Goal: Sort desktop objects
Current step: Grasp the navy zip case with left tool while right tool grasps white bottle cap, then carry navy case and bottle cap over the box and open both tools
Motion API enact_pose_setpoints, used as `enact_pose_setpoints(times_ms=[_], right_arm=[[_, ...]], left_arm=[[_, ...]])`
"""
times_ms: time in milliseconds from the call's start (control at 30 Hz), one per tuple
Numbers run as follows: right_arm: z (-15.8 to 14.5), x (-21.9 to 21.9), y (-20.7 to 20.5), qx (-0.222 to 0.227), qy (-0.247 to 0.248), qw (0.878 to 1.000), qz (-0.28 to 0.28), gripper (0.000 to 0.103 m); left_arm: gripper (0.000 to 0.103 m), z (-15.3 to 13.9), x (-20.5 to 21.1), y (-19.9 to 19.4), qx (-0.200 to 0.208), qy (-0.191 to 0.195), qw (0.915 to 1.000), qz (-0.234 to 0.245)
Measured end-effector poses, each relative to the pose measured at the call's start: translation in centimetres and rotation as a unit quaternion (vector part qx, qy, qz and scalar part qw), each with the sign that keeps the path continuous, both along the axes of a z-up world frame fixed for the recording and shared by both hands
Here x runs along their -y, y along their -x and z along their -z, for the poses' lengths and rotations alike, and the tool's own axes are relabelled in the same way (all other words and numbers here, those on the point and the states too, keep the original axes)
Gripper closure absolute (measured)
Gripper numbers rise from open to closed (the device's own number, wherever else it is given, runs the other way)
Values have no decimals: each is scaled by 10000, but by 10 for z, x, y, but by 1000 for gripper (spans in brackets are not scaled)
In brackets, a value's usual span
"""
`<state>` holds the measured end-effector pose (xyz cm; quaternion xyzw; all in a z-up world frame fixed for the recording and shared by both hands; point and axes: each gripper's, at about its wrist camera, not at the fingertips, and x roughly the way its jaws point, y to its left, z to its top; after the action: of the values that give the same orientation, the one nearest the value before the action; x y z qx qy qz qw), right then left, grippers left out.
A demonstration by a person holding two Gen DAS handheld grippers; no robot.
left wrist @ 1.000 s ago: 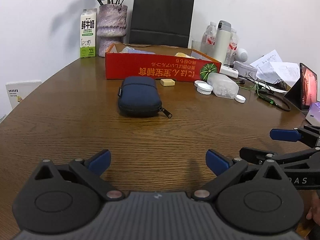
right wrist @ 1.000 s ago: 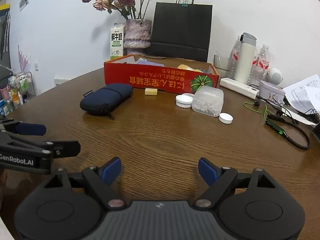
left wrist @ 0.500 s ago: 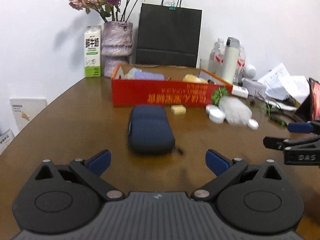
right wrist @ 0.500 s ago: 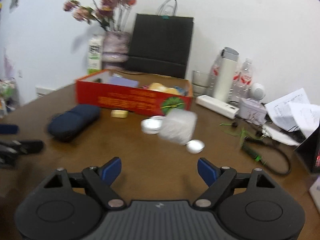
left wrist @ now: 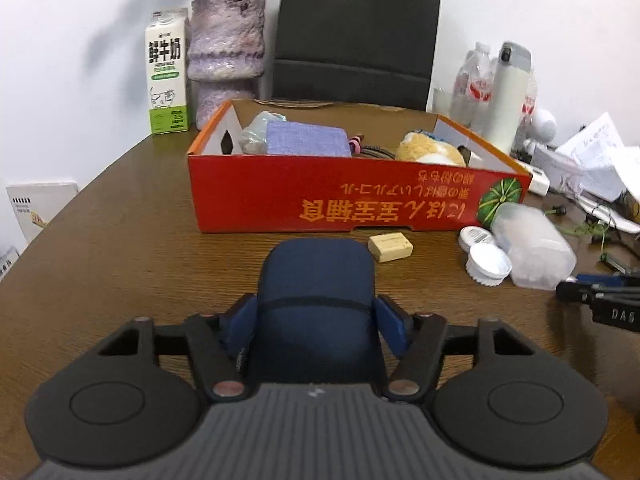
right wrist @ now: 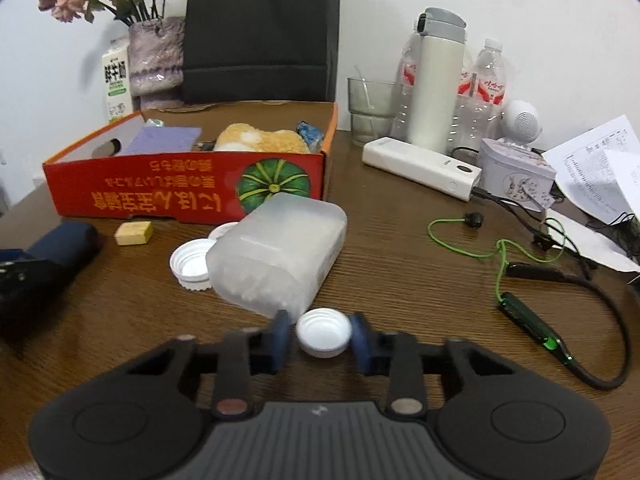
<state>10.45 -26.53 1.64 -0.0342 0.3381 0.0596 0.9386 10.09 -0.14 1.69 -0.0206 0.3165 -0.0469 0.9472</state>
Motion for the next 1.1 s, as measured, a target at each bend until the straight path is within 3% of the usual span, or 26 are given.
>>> enact_pose_setpoints(times_ms=[200,300,533,667,867,1100], right_arm=[[-3,-12,28,35,68,10000,-7,76],[-9,-25,65,128,-81,9995,-265,76],[-22,-50,148,334,-423,9959,-724,76],[-25,-66,186,399,-303,9940,-975,76],[-20,-77,213,278,-315,9925,-1149,76],[-48,-57,194,595,-741,9904,-1007,76]], left_arm=[[42,-6,-1,38,-52,213,9998,42],[42,-9,-3,70,-74,474,9987,144],[42,-24,5,148,135,589,9976,347],[42,-33,5,176,231,620,9971,386],[42,-40,3,184,329,646,9968,332],[42,-65,-6,161,671,719,9948,283]])
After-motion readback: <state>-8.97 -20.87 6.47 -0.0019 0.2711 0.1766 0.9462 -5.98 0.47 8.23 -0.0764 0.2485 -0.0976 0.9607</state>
